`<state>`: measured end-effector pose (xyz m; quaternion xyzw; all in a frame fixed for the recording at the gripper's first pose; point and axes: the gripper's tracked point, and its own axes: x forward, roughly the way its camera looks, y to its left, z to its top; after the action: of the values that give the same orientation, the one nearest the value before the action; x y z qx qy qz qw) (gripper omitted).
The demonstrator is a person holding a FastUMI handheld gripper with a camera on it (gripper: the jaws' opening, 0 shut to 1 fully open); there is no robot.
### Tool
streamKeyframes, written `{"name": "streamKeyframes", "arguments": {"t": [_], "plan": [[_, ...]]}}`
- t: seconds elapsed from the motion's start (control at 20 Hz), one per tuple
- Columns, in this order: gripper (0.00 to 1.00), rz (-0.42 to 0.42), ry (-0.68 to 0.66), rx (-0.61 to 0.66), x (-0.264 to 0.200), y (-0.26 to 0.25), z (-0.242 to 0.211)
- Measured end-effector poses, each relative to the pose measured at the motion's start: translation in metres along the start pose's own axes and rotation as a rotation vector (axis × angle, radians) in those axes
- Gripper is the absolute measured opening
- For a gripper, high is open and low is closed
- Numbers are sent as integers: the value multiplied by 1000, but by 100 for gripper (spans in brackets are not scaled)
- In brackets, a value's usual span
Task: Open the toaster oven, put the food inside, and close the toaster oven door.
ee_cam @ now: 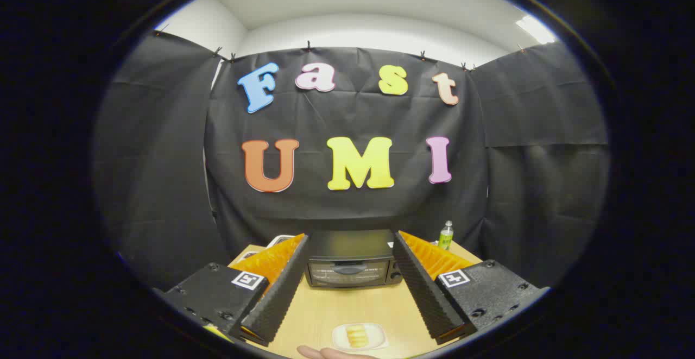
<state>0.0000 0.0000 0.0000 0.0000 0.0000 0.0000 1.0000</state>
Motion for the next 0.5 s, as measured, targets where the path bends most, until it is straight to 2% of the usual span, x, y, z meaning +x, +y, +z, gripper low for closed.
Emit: {"name": "streamKeyframes", "arguments": {"t": [0.5], "plan": [[100,-12,23,-3,16,-4,-17]]}}
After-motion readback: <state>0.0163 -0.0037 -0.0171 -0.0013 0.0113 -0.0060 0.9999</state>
